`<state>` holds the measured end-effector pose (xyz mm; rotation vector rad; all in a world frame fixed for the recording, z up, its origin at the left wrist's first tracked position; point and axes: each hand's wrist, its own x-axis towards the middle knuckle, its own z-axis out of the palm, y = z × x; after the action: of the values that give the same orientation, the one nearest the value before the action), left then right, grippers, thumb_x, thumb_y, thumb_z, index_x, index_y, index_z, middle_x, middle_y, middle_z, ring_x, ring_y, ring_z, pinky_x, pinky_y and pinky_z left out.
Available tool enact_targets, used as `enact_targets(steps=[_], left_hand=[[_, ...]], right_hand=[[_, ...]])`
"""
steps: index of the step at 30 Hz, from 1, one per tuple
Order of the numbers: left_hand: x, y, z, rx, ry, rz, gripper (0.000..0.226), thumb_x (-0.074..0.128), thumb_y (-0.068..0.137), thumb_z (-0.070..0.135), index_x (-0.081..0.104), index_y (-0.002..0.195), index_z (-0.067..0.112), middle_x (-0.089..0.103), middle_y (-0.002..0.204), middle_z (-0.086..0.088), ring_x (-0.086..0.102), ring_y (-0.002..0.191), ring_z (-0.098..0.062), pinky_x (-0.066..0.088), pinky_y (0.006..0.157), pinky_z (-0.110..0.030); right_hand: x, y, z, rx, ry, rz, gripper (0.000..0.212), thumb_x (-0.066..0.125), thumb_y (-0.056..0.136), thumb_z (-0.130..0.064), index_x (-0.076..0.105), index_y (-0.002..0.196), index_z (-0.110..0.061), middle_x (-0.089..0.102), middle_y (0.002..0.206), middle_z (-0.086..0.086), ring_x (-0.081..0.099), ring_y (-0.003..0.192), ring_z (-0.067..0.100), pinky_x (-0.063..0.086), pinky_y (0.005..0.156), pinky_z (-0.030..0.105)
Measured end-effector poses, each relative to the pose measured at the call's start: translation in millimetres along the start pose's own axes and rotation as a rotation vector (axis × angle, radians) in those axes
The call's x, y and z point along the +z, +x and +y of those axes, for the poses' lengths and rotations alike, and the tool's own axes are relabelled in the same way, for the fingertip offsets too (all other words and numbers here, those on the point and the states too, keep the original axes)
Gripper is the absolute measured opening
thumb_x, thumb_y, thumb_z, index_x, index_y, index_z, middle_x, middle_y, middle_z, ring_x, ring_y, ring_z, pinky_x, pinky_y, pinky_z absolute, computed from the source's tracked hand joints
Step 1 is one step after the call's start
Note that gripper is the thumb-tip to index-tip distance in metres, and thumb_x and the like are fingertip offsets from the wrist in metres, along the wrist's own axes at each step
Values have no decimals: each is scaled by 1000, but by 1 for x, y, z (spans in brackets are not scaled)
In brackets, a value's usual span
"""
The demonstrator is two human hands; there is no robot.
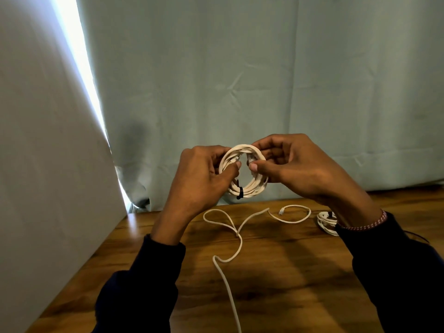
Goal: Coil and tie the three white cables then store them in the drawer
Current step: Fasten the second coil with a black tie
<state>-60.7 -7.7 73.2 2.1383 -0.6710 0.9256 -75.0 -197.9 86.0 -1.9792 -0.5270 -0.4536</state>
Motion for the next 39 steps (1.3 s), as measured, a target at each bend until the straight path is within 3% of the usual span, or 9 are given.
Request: enact_targets(steps=[6, 10, 13, 15, 19, 26, 30, 34, 39], left_hand=[[-7, 3, -5, 44, -20, -25, 25, 72, 90, 26, 73, 116, 23, 72, 95, 13, 67, 86, 1, 53, 74, -9], [-13, 5, -6, -12, -44, -113, 48, 78, 82, 36, 64, 128, 27, 70, 111, 11, 67, 95, -4, 58, 81, -19], [-20, 5, -4, -210, -60, -221, 82, 82, 63, 53, 55, 135, 27, 67, 113, 9, 69, 92, -9, 60, 79, -25], [-27, 5, -1, -439, -320, -290, 94, 82, 49, 56, 60, 130, 14, 72, 110, -3, 73, 93, -19, 62, 81, -38], [-27, 7, 5, -672, -830, -272, 53, 73, 70, 40, 71, 100, -4, 75, 98, -22, 75, 91, -33, 63, 75, -40], [-20, 10, -1, -711, -832, -34, 24, 72, 85, 4, 68, 105, -9, 75, 76, -15, 75, 68, -23, 63, 62, -32], [-19, 10, -1, -691, -795, 33, 27, 74, 82, 0, 68, 108, -4, 76, 82, -16, 75, 69, -24, 62, 58, -30], [-14, 9, 0, -693, -744, 40, 27, 75, 82, -2, 68, 109, -1, 76, 89, -20, 76, 74, -28, 63, 62, -34], [-13, 10, 1, -712, -790, 26, 29, 74, 82, -4, 67, 110, 0, 76, 91, -21, 76, 81, -33, 63, 76, -45]], right_hand=[[-4, 0, -1, -22, 13, -17, 34, 80, 80, -28, 72, 113, -31, 75, 99, -14, 72, 90, 6, 61, 79, 28], [-2, -1, -2, -102, -42, 51, 33, 82, 76, -31, 72, 108, -36, 73, 97, -21, 68, 90, -4, 58, 69, 14], [-3, -1, -2, -197, -118, 108, 36, 84, 74, -28, 73, 107, -36, 71, 97, -24, 66, 92, -8, 52, 72, 6], [-2, 1, 1, -236, -112, 121, 36, 85, 73, -20, 75, 107, -29, 73, 100, -18, 67, 96, -3, 56, 80, 13], [3, 3, 5, -323, -135, 127, 35, 86, 72, -13, 78, 104, -24, 68, 118, -6, 64, 109, 6, 59, 86, 25], [-3, 4, 7, -185, -135, -70, 43, 74, 85, -3, 75, 111, -37, 51, 145, -16, 50, 131, 7, 54, 96, 22], [-1, 4, 5, -18, 185, -13, 28, 73, 88, -22, 74, 115, -26, 73, 118, -4, 71, 104, 15, 61, 86, 39], [11, 5, 6, 24, 187, 52, 24, 76, 85, -17, 75, 108, -20, 78, 91, -2, 76, 83, 16, 64, 71, 36], [12, 2, 5, 77, 269, 58, 21, 74, 86, -8, 72, 105, -16, 78, 87, 3, 76, 82, 20, 63, 69, 33]])
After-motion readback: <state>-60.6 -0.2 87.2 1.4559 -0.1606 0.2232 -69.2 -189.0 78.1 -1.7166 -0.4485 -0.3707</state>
